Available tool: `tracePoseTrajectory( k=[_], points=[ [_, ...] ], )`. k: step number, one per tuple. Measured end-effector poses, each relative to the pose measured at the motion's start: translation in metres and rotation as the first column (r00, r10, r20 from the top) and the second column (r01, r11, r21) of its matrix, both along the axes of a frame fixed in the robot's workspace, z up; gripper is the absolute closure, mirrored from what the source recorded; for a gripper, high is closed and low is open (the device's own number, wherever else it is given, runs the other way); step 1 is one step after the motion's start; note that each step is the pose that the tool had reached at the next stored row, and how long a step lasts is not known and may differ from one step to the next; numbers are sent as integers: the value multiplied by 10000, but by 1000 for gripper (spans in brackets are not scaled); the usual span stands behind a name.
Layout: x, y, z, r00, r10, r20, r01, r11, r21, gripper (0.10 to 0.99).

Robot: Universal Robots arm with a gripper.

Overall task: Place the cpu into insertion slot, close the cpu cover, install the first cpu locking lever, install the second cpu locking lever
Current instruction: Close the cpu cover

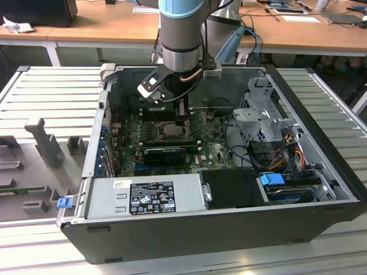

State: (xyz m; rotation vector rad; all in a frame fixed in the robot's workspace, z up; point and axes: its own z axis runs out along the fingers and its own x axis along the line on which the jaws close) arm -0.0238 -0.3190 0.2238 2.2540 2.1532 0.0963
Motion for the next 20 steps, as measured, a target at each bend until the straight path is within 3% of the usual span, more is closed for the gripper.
tracePoseTrajectory(
  k=[3,5,20],
  points=[
    [1,2,18,10000,0,1,0,10000,-1,980],
    [1,4,80,10000,-1,1,1,10000,-1,980],
    [46,4,138,10000,0,0,0,10000,-8,980]
  ],
)
